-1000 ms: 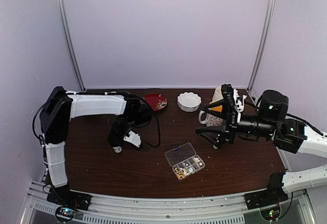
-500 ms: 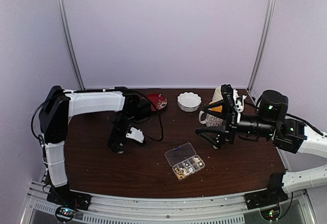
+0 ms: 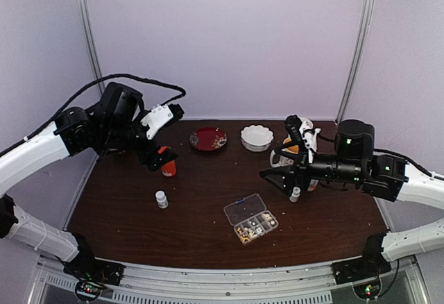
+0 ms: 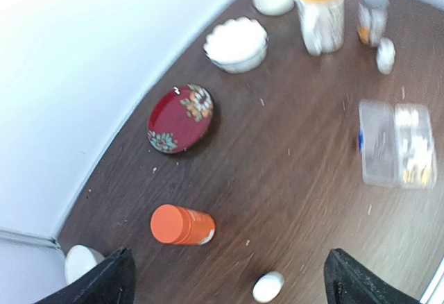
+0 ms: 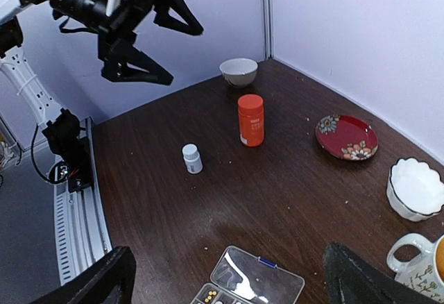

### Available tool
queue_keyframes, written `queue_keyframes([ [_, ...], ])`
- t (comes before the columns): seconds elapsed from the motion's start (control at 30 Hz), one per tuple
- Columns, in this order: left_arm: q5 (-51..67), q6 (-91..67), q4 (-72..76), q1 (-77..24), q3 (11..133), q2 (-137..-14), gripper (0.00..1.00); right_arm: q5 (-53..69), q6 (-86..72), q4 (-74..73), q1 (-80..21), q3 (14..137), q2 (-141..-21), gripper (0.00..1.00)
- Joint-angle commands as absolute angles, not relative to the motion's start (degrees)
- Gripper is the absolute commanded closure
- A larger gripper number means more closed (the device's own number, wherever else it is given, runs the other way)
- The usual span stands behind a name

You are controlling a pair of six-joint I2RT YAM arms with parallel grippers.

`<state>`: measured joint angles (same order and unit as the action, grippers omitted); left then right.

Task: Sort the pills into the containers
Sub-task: Place the pill bottle at the center of the board, then close the lid of the pill container.

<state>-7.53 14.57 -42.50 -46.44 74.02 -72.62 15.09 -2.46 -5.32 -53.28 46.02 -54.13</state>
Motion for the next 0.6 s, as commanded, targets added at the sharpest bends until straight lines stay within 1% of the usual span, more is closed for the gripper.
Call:
queue_keyframes([
  [0.0,-12.1,-10.0,-23.7,-46.1,67.5,-68.7,0.02,12.4,-7.5,-12.0,-52.8,48.6,-57.7,0.04],
  [0.07,-12.7,-17.8,-20.8,-45.8,64.3,-66.3,0.03,11.5,-10.8,-11.9,-52.8,46.9,-57.4,0.05],
  [0.13,-11.0,-21.5,-16.8,-45.4,61.3,-64.5,0.02,10.0,-13.8,-12.7,-52.8,45.3,-57.0,0.07],
  [0.23,-13.2,-28.2,-13.3,-45.4,58.0,-63.0,0.02,9.1,-17.2,-14.9,-52.8,42.7,-56.2,0.08],
  [0.4,-9.1,-29.5,-6.6,-45.4,52.7,-63.0,0.05,11.1,-20.7,-15.8,-53.2,36.6,-54.7,0.11],
  [0.5,-7.1,-28.9,-5.2,-45.4,51.1,-63.3,0.03,15.3,-22.4,-12.9,-54.2,32.5,-53.6,0.17],
  [0.57,-6.0,-28.7,-4.4,-45.4,49.9,-63.6,0.03,15.6,-24.3,-10.6,-55.1,29.4,-53.2,0.18],
])
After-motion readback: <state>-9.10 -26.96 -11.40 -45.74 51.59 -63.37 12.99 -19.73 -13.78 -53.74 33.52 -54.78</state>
